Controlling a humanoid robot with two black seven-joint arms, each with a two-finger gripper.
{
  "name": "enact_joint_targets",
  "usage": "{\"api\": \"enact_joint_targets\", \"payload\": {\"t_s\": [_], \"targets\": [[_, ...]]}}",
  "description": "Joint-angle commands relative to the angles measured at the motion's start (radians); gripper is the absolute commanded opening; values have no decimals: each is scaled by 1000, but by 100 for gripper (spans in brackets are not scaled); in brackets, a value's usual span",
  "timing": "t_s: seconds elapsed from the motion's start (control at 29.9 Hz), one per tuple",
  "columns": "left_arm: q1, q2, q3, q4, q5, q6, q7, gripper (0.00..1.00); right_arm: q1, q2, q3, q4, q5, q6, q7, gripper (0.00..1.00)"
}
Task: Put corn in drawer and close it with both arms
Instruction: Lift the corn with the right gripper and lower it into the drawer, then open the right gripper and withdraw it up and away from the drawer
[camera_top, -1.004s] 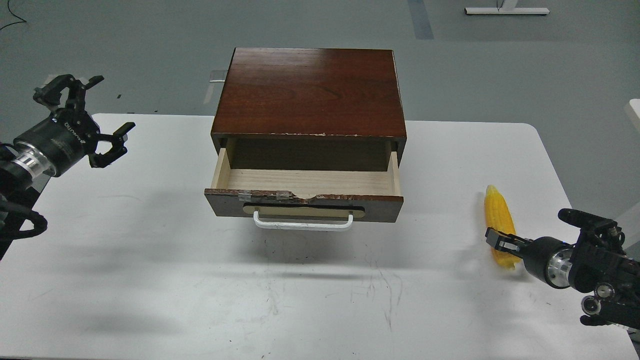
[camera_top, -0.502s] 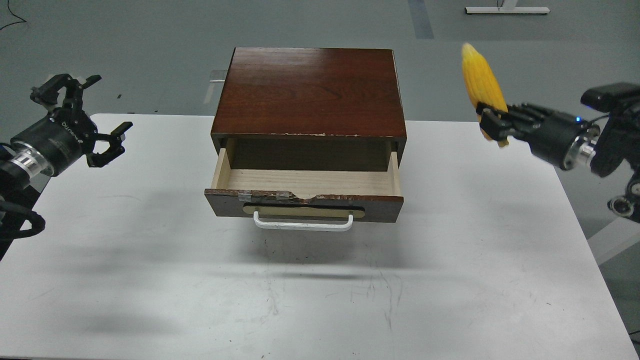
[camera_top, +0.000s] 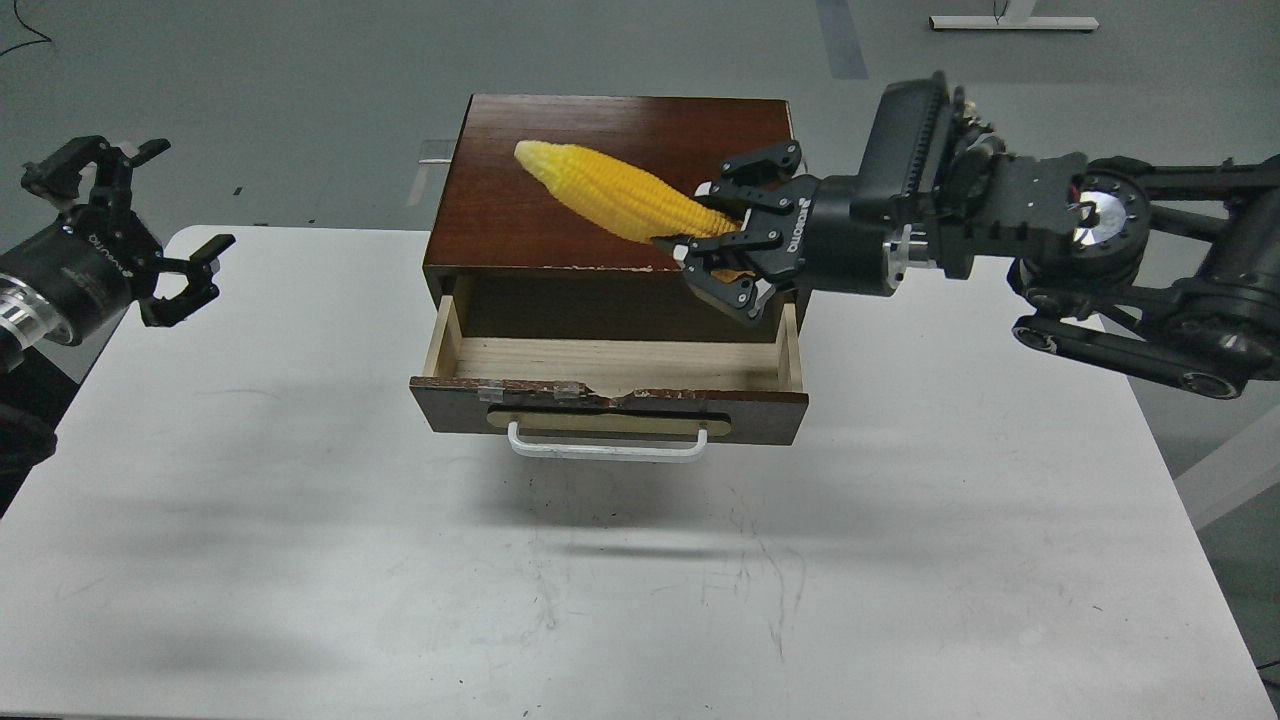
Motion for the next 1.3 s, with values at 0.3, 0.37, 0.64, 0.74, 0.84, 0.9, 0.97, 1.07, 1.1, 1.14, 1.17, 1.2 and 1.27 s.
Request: {"api": "enact_joint_targets", "payload": {"t_s": [0.3, 0.37, 0.64, 0.74, 0.84, 0.9, 0.97, 1.07, 1.1, 1.14, 1.17, 1.2, 1.27], "targets": [[2, 22, 13, 0, 0, 0, -61, 100, -5, 127, -58, -137, 20, 0, 33, 98], [2, 23, 15, 0, 0, 0, -61, 100, -12, 134, -52, -140, 20, 0, 33, 99], [2, 22, 18, 0, 1, 0, -61, 100, -12, 136, -51, -138, 26, 0, 31, 100], [2, 19, 18, 0, 0, 0, -61, 100, -8, 137, -49, -137, 104, 3, 25, 100], [2, 17, 16, 0, 0, 0, -61, 100, 0, 137, -47, -137, 211, 3, 21, 100], [0, 16, 16, 0, 0, 0, -61, 100, 6, 134, -46, -137, 299, 3, 13, 100], [0, 17, 7, 2, 0, 4, -61, 100, 21, 125, -25, -137, 433, 3, -11, 100], [-3, 20, 6, 12, 0, 13, -61, 100, 25, 113, 20, -143, 587, 3, -50, 100], [-3, 20, 6, 16, 0, 13, -61, 100, 25, 105, 31, -143, 625, 3, -62, 100], [-6, 22, 6, 19, 0, 13, -61, 100, 25, 87, 55, -143, 712, 3, -91, 100], [-6, 23, 6, 20, 0, 13, -61, 100, 25, 78, 68, -144, 757, 3, -107, 100], [-6, 23, 6, 32, 0, 12, -63, 100, 23, 56, 90, -146, 849, 3, -136, 100], [-9, 22, 6, 48, 0, 10, -63, 100, 20, 6, 117, -154, 963, 3, -168, 100]]}}
